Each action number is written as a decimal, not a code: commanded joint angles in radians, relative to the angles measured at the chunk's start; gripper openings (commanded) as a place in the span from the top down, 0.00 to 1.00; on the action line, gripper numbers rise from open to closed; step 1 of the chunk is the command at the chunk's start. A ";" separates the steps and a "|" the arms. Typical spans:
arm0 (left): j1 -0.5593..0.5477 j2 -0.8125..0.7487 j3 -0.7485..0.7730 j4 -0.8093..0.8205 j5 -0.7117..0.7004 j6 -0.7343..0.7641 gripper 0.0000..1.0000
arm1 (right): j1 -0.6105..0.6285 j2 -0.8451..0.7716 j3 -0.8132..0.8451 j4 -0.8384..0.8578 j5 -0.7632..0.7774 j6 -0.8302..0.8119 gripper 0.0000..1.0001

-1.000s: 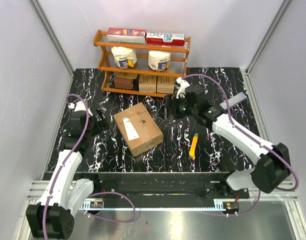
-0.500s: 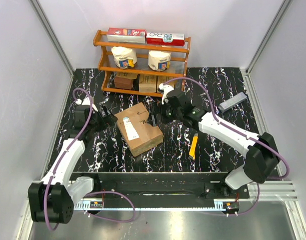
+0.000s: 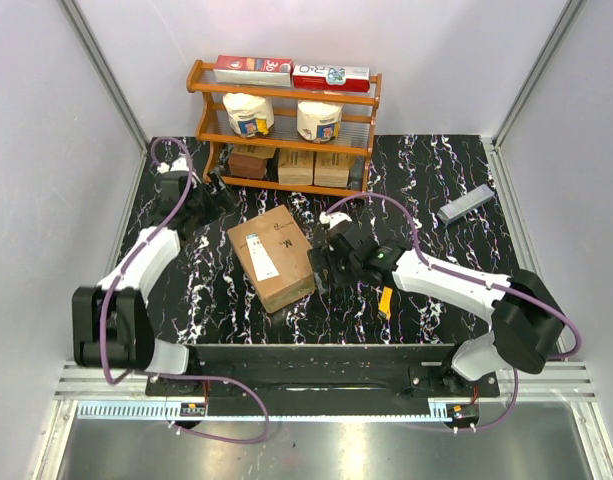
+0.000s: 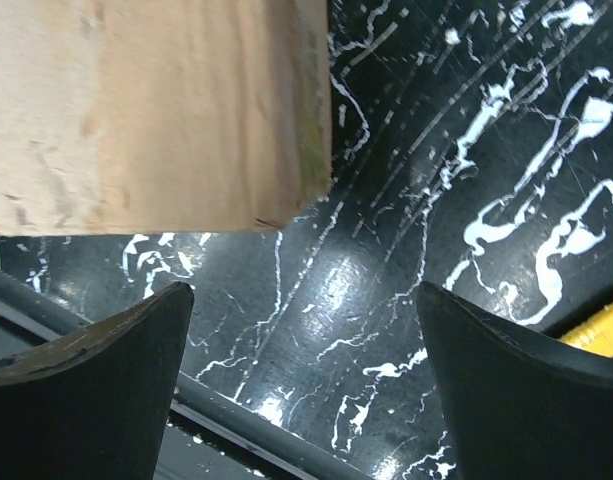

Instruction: Unpack the express box

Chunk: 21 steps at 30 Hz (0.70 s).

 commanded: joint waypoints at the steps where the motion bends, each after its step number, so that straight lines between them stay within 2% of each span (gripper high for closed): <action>1: 0.006 0.126 0.055 0.088 -0.017 -0.078 0.01 | 0.021 -0.039 -0.018 0.005 0.117 0.058 0.00; 5: 0.006 0.233 0.121 0.051 0.080 -0.021 0.01 | 0.024 -0.016 -0.003 0.029 0.207 0.066 0.00; 11: 0.006 0.254 0.092 0.056 0.179 0.039 0.01 | 0.024 0.074 0.068 0.057 0.307 0.051 0.00; 21: 0.006 0.209 -0.066 0.074 0.178 -0.101 0.01 | -0.008 0.195 0.237 0.014 0.483 -0.002 0.00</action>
